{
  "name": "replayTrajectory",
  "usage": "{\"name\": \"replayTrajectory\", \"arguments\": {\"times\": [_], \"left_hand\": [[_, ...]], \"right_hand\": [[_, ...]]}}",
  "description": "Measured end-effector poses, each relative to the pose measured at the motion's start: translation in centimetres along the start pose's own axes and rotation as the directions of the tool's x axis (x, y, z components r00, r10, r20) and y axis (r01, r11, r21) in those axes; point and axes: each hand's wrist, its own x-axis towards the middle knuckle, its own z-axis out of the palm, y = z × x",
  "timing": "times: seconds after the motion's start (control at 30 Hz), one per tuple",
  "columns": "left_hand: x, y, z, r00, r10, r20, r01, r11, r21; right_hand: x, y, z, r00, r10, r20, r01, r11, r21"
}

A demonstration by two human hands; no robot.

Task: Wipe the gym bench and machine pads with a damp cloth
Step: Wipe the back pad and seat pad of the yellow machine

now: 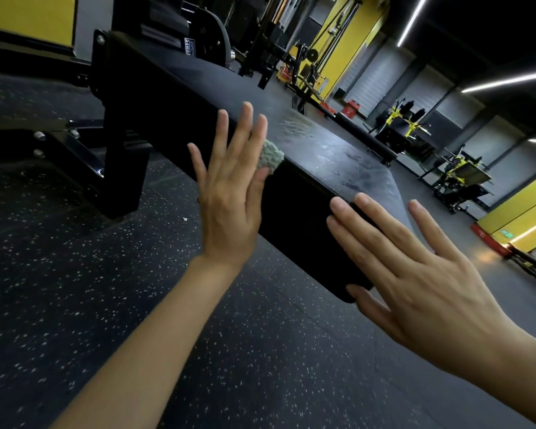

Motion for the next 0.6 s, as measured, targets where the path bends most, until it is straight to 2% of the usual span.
{"name": "replayTrajectory", "arguments": {"times": [0.1,0.3,0.5,0.6], "left_hand": [[-0.7,1.3,0.3,0.999,-0.052,0.005,0.053,0.997,-0.065],[-4.2,3.9,1.3,0.998,-0.022,0.065,0.030,0.990,-0.137],[-7.6,6.2,2.2,0.993,0.013,0.118,0.006,0.987,-0.161],[-7.3,5.5,2.1,0.992,0.046,0.115,-0.033,0.993,-0.114]], "right_hand": [[-0.2,-0.1,0.0,1.000,0.004,-0.002,-0.004,1.000,0.005],[-0.6,0.1,0.0,1.000,0.002,0.000,-0.002,1.000,-0.003],[-1.1,0.2,0.0,1.000,-0.003,-0.005,0.003,1.000,-0.007],[-1.5,0.2,-0.1,1.000,0.009,-0.002,-0.009,1.000,0.004]]}}
